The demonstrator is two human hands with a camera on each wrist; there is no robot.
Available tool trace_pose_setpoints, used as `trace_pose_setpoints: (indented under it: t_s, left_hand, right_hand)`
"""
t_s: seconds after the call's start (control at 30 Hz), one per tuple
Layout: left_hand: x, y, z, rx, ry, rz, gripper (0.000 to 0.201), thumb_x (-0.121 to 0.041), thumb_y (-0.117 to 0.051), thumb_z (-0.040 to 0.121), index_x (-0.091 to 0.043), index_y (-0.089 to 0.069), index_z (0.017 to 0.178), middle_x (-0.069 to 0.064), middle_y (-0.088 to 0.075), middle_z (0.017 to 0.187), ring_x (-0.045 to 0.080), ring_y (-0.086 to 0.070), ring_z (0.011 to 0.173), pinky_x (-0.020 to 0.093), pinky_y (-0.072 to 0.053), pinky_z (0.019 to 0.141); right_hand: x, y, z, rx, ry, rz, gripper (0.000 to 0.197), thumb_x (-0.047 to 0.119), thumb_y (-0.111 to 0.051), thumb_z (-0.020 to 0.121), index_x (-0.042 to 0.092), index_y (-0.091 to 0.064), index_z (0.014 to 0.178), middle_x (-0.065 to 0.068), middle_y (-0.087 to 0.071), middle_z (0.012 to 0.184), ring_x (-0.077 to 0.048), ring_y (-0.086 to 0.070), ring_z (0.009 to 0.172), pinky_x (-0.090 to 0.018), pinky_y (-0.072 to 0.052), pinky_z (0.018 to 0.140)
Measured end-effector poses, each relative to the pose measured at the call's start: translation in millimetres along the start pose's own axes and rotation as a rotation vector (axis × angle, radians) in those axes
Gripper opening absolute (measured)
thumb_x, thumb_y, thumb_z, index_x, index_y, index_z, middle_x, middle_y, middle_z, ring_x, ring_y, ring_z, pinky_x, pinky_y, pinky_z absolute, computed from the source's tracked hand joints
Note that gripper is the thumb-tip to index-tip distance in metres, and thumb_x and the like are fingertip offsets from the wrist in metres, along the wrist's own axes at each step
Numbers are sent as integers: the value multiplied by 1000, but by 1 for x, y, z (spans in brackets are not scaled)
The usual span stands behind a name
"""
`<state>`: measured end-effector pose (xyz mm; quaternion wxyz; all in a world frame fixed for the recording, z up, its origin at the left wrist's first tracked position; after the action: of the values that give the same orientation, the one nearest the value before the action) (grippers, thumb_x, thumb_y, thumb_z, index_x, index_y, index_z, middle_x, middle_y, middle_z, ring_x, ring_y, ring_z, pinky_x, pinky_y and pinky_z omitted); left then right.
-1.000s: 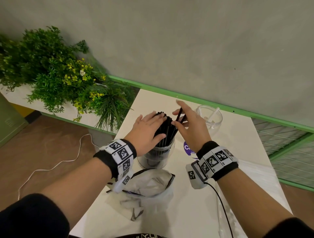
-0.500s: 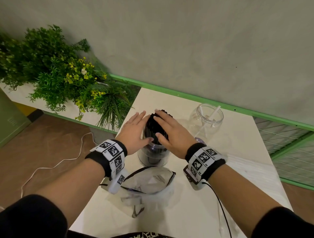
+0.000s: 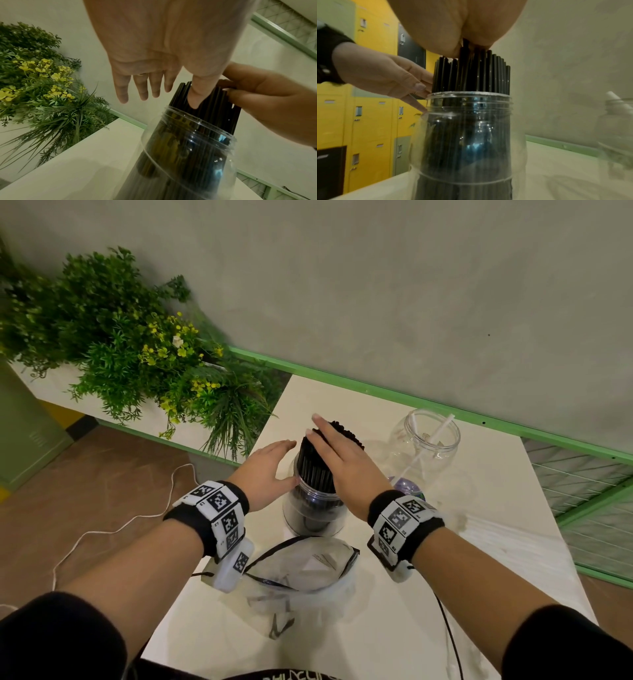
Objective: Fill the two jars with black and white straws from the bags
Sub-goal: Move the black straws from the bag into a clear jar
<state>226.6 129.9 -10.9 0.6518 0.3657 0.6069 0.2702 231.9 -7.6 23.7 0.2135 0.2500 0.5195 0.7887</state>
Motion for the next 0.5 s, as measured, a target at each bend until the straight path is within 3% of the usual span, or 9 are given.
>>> trace_pose_setpoints:
  t_s: [0.07, 0.13, 0.17, 0.27, 0.37, 0.43, 0.5]
  left_hand:
    - [-1, 1, 0, 1, 9, -4, 68, -31, -60, 91, -15, -28, 148, 2, -31, 154, 17, -30, 140, 26, -21, 113]
    - [0, 2, 1, -1, 12, -12, 66, -31, -60, 91, -16, -29, 148, 1, -31, 154, 16, -29, 140, 22, -19, 111]
    - [0, 3, 1, -4, 12, -13, 66, -31, -60, 92, -16, -29, 148, 1, -32, 154, 15, -29, 140, 21, -19, 110]
    - [2, 4, 1, -7, 19, -19, 65, -30, -59, 92, -17, -30, 148, 0, -33, 153, 15, -30, 140, 19, -19, 108]
    - [1, 2, 3, 18, 37, -43, 69, -28, -61, 90, -18, -27, 149, 0, -32, 154, 14, -29, 140, 21, -20, 109]
    - [0, -2, 5, 38, 59, -72, 75, -30, -64, 87, -19, -24, 150, -1, -31, 154, 15, -29, 140, 24, -22, 111]
    - [1, -7, 8, 63, 88, -115, 82, -33, -67, 84, -19, -21, 151, 0, -30, 155, 15, -30, 140, 28, -26, 112]
  right_hand:
    - [3, -7, 3, 85, 17, -7, 70, -12, -59, 78, 3, -38, 143, -16, -34, 151, -34, -40, 135, -43, -36, 110]
    - [-1, -10, 1, 93, 16, -11, 49, 3, -44, 85, 0, -52, 133, -17, -51, 139, -35, -47, 130, -50, -41, 105]
    - [-4, -9, -1, 92, 10, 2, 50, 11, -36, 85, 0, -55, 130, -15, -53, 137, -34, -47, 131, -49, -38, 108]
    - [-10, -1, -3, 57, -8, 4, 55, 27, -33, 90, 4, -47, 138, -12, -39, 150, -27, -35, 140, -45, -27, 115]
    - [-24, 3, 8, 120, -147, -45, 72, 50, -36, 95, 11, -15, 152, -5, -4, 161, -20, -6, 148, -37, -8, 121]
    - [-32, -2, 15, 214, -252, -28, 80, 58, -39, 94, 13, -8, 153, -3, -2, 162, -18, -4, 148, -36, -8, 121]
    - [-31, -6, 19, 246, -293, -21, 82, 59, -42, 93, 11, -12, 152, -5, -9, 161, -19, -12, 147, -34, -13, 120]
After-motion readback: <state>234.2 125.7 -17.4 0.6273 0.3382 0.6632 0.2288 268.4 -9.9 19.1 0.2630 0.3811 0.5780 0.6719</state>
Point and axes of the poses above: each hand's wrist, its own z-axis towards the middle knuckle, its own y-axis out of the back of the hand, x = y × z, the point moved 7 cm from there along z, towards the middle knuckle
